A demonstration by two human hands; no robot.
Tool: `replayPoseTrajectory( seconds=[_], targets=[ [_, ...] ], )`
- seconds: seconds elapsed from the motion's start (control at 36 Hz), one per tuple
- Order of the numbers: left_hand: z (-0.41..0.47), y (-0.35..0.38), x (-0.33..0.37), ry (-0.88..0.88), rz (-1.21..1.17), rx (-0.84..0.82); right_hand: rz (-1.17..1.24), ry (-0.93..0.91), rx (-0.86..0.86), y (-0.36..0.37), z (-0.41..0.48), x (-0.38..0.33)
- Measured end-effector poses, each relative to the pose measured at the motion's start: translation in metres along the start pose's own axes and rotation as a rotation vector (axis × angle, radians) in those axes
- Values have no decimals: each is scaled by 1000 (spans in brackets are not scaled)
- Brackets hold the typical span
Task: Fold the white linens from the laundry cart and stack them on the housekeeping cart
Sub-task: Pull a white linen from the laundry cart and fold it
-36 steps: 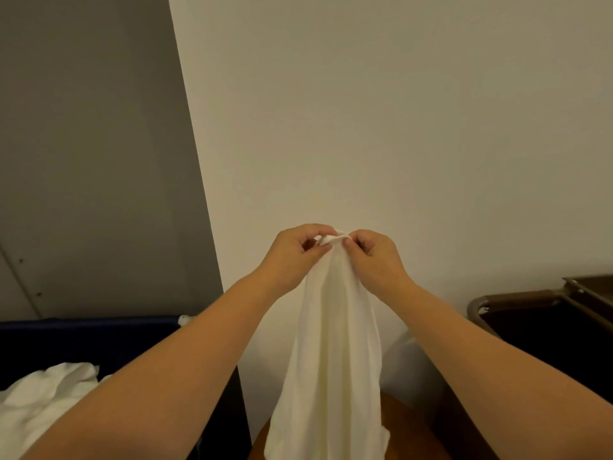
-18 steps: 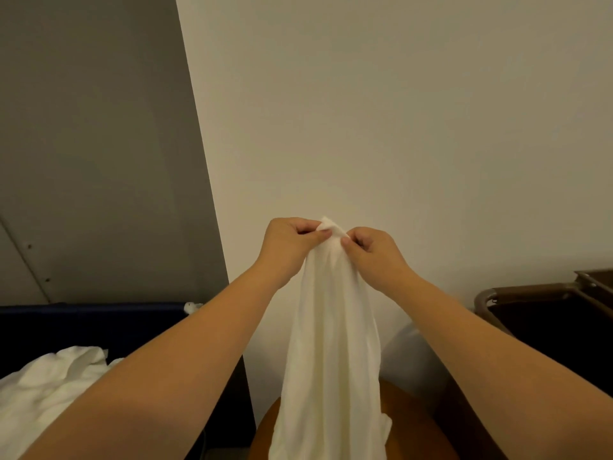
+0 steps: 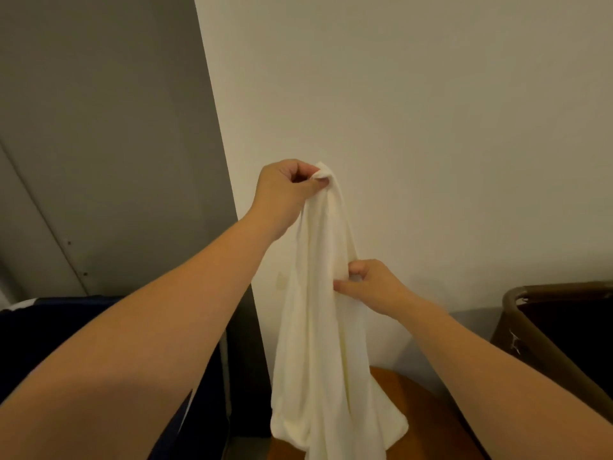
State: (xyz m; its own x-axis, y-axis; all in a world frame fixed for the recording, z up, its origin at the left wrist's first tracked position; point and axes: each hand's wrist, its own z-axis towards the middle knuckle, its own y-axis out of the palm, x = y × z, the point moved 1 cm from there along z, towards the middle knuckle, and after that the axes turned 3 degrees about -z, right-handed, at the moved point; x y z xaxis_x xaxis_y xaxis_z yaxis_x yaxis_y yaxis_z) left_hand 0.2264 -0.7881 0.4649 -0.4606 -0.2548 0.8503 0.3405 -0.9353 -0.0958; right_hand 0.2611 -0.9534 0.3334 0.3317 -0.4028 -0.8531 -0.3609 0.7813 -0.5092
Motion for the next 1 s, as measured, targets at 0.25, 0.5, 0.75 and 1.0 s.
replayPoseTrajectory(
  seconds=[0.25, 0.5, 0.75, 1.0],
  targets=[
    [9, -31, -11, 10, 62, 114, -148, 10, 11, -12, 3, 5],
    [26, -26, 5, 76, 36, 131, -246, 67, -138, -3, 1, 24],
    [43, -50, -7, 49, 47, 230, -299, 212, -123, -30, -10, 67],
    [52, -69, -29, 1, 75, 299, -277, 193, 28, -62, -17, 58]
  ],
)
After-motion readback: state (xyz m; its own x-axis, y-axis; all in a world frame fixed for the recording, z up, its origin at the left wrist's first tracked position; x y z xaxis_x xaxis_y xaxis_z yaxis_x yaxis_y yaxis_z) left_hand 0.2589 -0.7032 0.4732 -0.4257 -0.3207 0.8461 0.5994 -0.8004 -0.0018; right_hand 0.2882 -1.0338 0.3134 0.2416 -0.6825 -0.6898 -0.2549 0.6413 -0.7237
